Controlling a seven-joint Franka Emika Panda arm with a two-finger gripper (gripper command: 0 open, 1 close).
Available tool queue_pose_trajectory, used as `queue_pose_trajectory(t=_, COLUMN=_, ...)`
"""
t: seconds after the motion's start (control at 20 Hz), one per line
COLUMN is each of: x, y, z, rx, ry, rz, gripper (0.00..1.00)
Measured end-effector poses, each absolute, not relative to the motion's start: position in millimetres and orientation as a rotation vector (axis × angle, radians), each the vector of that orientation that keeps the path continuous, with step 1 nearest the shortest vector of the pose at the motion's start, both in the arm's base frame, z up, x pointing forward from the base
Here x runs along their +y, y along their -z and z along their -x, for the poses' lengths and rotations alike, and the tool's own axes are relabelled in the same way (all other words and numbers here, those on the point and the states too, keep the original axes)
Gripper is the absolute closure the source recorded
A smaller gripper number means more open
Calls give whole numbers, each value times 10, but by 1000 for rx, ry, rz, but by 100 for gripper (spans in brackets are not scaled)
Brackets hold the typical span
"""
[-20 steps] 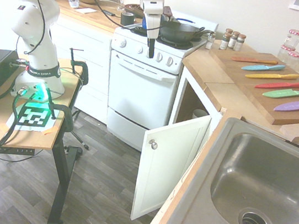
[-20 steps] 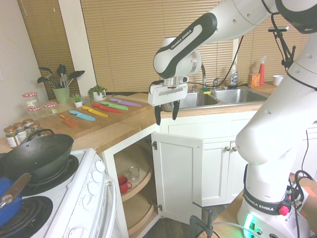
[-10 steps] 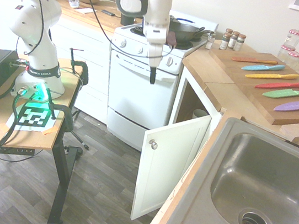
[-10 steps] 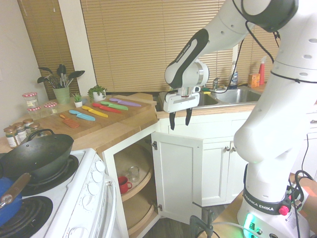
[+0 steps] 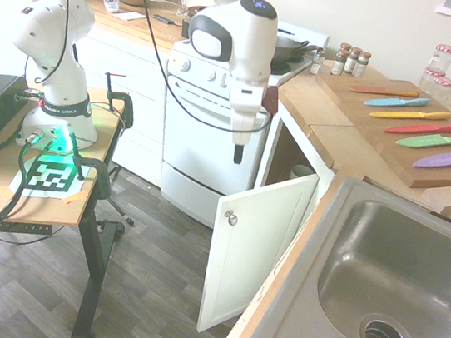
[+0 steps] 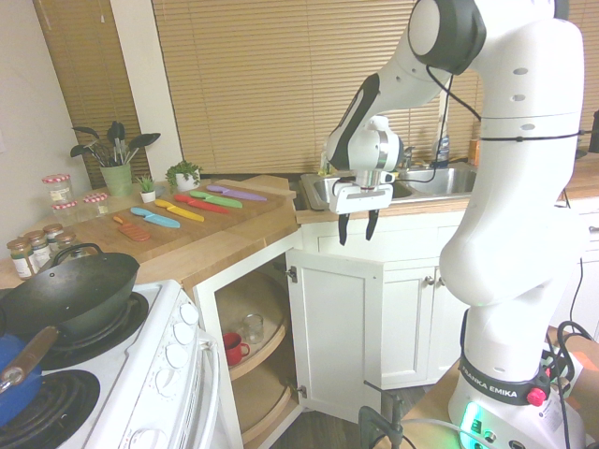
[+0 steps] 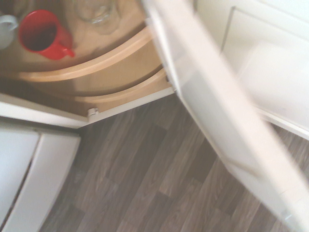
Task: Close the cabinet
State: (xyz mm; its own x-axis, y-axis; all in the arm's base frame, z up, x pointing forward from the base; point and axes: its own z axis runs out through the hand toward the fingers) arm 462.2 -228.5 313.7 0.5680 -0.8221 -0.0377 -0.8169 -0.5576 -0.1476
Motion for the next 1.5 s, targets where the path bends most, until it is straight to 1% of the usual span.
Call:
queue_pose_trajectory(t=0.45, x=-2773, y=-2772, z=-4760, rx=1338, ry=126, rz=2700, gripper=0)
queue_pose_trajectory(t=1.0, x=-3441, y=-2310, z=-4841, rx=1362, ry=133, rz=2684, gripper=0)
queue_pose_trajectory(t=1.5, x=-3573, y=-1814, z=-4875, rx=1363, ry=84, rz=2661, gripper=0)
